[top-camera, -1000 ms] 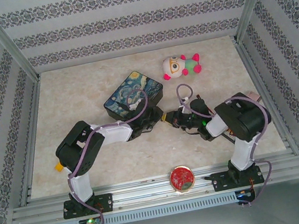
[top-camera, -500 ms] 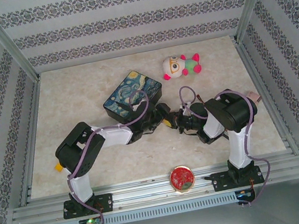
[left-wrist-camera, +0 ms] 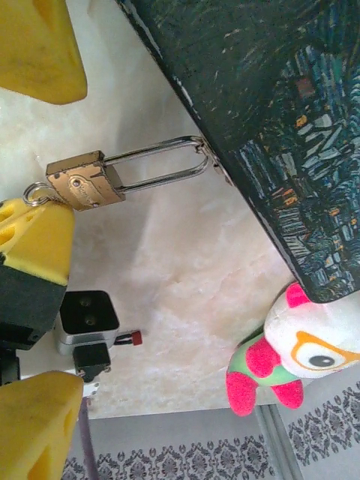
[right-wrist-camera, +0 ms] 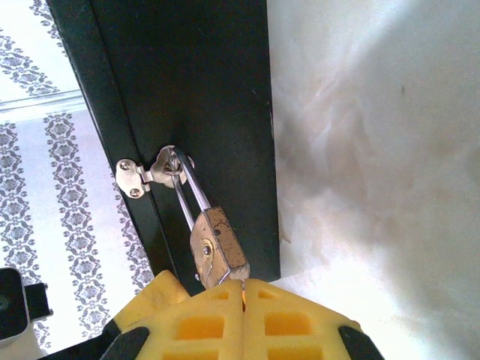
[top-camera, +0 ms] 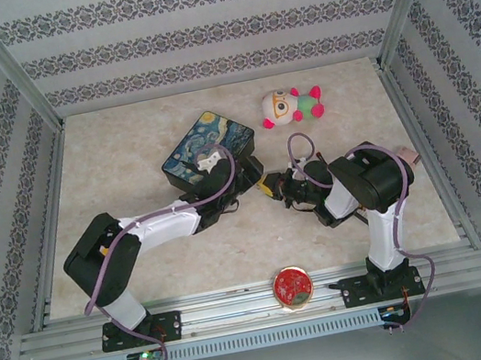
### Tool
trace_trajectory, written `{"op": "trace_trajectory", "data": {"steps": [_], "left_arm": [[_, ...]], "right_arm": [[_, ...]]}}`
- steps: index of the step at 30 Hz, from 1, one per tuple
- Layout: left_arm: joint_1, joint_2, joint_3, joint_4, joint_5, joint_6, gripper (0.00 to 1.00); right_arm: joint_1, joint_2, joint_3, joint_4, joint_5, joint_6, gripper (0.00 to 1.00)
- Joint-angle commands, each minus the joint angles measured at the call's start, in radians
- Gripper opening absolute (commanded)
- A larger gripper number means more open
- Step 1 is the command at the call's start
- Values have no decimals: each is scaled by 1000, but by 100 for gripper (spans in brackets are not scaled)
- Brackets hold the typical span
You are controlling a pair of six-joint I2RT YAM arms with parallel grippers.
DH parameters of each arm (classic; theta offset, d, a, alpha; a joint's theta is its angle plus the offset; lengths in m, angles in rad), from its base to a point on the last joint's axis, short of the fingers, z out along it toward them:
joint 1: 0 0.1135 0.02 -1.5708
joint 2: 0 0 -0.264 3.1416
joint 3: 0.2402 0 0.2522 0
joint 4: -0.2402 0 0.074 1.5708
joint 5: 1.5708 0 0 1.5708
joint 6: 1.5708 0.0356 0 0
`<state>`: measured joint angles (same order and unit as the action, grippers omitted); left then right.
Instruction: Unlock the padlock with the key
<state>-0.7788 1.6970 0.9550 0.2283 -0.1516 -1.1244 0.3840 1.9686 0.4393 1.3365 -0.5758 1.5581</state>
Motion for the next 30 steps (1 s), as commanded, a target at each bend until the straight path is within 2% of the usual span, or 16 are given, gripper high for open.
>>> {"op": "trace_trajectory", "data": {"steps": [1,10,19,30], "left_arm": [[-8,24,45,-83,-46,55,84],[-10,79,79,-129,-101,-66,66],[-10,112,66,-49,-107,-126,51],[-2,161,77,16,-79,-118,49]], "right_arm": [[7,0,25,50,27,6,0],[17,1,39,50,37,5,0],[26,6,47,50,41,8,0],[30,1,50,50,44,11,0]]}}
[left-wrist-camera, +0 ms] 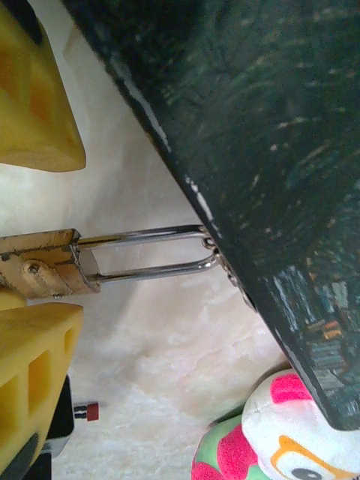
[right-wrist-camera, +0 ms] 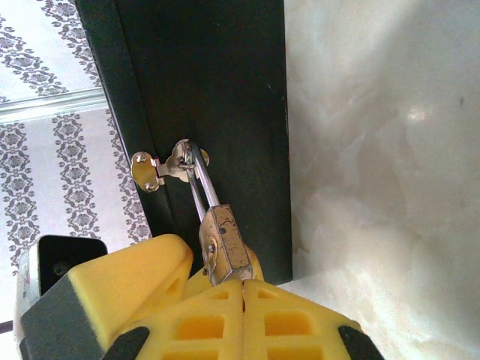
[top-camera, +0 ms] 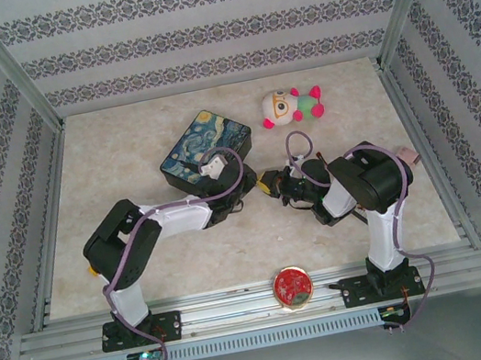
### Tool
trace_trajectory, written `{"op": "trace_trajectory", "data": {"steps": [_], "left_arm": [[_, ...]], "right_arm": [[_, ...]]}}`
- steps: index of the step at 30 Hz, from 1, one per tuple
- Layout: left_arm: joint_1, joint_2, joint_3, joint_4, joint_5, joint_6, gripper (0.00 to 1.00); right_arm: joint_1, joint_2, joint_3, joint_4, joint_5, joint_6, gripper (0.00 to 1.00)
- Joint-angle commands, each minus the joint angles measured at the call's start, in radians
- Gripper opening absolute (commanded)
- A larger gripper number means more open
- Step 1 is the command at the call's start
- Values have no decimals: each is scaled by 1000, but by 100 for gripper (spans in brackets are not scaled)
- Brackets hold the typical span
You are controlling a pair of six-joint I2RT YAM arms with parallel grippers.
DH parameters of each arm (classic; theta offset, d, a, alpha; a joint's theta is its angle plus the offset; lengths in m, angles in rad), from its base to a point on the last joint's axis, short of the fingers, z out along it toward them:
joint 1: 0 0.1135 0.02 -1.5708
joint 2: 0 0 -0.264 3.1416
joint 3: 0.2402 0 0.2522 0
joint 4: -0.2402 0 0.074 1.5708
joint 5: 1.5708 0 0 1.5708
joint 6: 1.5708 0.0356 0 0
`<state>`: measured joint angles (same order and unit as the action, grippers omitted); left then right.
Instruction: Unlock the padlock with the key
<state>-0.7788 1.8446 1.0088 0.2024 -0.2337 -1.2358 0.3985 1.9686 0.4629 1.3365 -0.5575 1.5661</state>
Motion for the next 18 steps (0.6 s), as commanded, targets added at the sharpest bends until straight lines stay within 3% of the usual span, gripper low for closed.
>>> {"op": "trace_trajectory", "data": {"steps": [1,5,12,15,18], "left_arm": [[-1,16,23,46,3,-6,48],[6,24,23,69,-3,-4,41],[10,42,27,82,13,-4,39],[13,45,26,85,12,-1,29],[16,50,25,91,19,4,27]], "right_arm": [[16,1,26,50,27,5,0],[21,1,28,50,28,3,0],[29,1,34,50,30,6,0],[30,2,39,50,33,5,0],[31,5,46,50,36,5,0]]}}
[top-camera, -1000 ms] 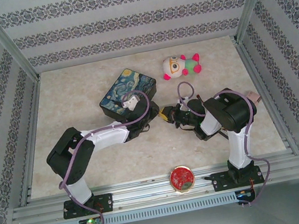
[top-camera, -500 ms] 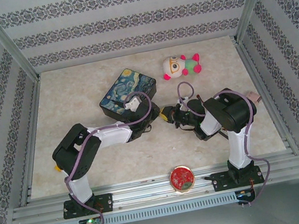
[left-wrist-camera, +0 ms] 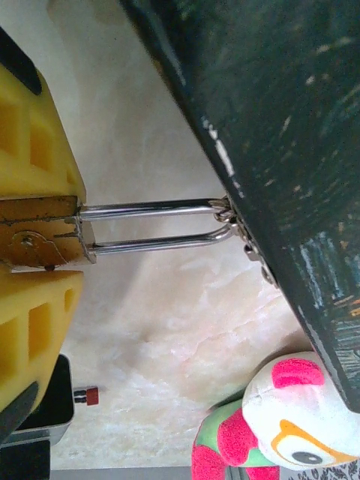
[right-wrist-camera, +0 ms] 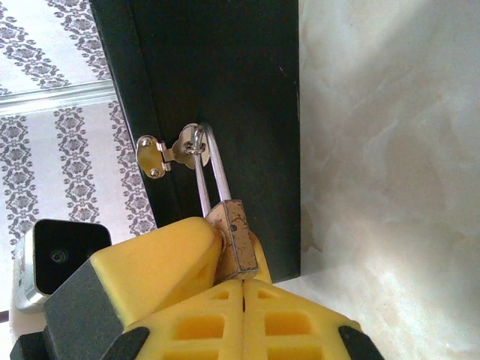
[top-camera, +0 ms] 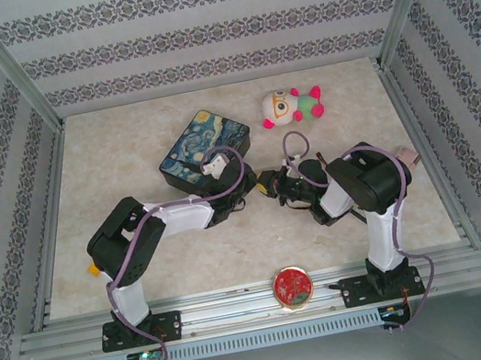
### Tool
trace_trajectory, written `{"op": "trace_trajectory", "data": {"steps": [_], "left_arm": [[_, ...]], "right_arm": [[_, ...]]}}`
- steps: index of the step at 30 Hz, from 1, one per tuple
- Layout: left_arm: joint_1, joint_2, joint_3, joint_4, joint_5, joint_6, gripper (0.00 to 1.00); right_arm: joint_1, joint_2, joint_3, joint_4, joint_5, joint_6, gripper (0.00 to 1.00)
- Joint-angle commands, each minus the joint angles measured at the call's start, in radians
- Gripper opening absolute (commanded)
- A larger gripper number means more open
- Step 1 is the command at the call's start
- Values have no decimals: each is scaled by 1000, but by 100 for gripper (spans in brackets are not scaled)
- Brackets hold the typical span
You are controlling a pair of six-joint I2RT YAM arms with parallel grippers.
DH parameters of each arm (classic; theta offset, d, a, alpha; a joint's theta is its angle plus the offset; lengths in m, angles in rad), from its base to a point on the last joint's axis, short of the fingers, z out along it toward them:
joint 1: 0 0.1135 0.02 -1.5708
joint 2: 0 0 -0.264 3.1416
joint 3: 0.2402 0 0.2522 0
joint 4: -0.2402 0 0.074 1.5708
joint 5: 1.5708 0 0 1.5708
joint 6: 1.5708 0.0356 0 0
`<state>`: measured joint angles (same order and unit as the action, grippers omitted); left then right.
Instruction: Unlock the padlock with the key
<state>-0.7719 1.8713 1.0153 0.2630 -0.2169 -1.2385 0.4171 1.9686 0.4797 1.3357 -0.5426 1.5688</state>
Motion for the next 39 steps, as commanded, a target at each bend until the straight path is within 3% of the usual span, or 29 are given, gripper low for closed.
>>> {"op": "trace_trajectory", "data": {"steps": [1,4,7,14,25,36,39], "left_arm": [[10,22,19,31,1,7,27],[14,18,13,37,-1,8,29],[20,14,0,53,-6,4,46],[28,0,-4,51,-63,23,47],[32,31,24,58,-104,30,29],[33,59,29,105,-37,19,27],[33,52,18,106,-34,15,17]], "right_arm": [[12,5,30,51,22,2,0],[12,6,30,51,26,2,0],[13,10,32,51,24,2,0],[14,21,41,51,24,8,0],[14,36,57,51,19,11,0],[14,47,68,50,21,11,0],[14,50,72,51,21,11,0]]}}
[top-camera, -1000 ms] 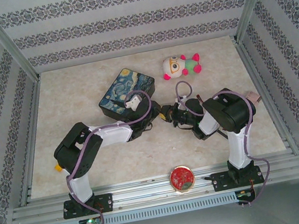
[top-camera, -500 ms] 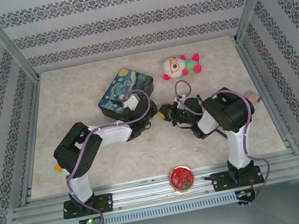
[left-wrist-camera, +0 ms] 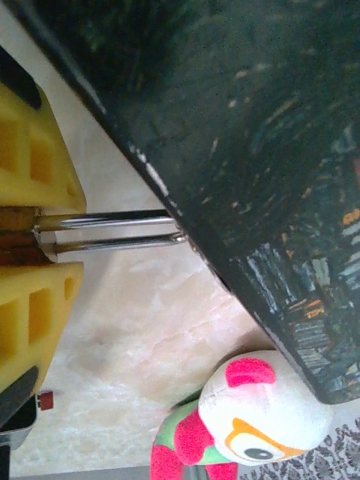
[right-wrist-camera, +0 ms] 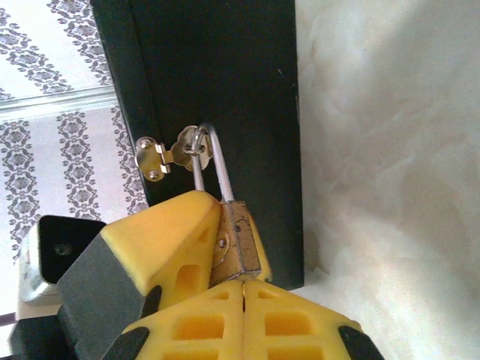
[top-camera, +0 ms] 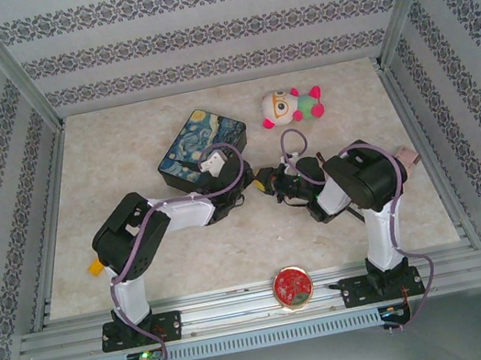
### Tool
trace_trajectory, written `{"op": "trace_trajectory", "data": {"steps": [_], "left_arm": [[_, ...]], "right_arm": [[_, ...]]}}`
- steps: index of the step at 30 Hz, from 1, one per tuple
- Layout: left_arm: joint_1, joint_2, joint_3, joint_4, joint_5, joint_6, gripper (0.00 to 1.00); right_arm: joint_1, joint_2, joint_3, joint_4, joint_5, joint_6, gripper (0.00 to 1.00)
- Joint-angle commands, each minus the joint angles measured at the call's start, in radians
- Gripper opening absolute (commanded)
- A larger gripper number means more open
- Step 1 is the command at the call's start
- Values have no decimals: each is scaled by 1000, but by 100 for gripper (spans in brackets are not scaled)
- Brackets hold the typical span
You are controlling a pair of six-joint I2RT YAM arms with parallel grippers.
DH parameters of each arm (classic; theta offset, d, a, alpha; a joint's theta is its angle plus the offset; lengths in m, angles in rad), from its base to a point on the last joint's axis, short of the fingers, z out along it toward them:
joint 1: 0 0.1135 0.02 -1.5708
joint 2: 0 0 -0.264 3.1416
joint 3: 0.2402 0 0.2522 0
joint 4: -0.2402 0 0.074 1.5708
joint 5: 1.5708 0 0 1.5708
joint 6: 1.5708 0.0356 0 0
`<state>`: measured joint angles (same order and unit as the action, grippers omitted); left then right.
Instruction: Unlock the padlock with the key
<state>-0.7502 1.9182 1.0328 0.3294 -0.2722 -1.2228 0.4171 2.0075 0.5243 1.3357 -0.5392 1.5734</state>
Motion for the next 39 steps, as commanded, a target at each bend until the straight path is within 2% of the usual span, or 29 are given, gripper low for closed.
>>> {"op": "trace_trajectory", "data": {"steps": [1,6,8,11,14,20,25,27,29,32,35,39], "left_arm": [[11,1,-2,38,18,-1,15],[11,-20,-13,36,29,-3,0],[9,-25,-13,32,44,-18,0],[1,-37,-8,32,60,-34,0],[-13,-56,9,-5,62,-43,0],[-20,-84,8,-74,87,-124,0],[-26,-122,17,-164,129,-125,0],[-28,-142,18,-207,152,-126,0],[-28,-161,11,-247,169,-131,0],[-28,-179,-12,-263,195,-153,0],[-28,-182,-38,-248,232,-185,0],[-28,-182,-69,-224,268,-216,0]], "right_arm": [[13,11,26,51,18,7,0],[9,-10,20,50,14,-27,1],[8,-23,10,49,12,-54,13],[3,-43,-21,46,17,-104,26],[-4,-64,-74,32,24,-161,32],[-21,-195,-196,-80,42,-338,36],[-15,-431,-250,-362,64,-561,35],[4,-564,-236,-591,108,-686,35],[63,-723,-188,-925,241,-870,34],[171,-873,-90,-1240,466,-1092,34],[208,-927,-55,-1334,513,-1219,37],[287,-915,-31,-1356,603,-1319,37]]}}
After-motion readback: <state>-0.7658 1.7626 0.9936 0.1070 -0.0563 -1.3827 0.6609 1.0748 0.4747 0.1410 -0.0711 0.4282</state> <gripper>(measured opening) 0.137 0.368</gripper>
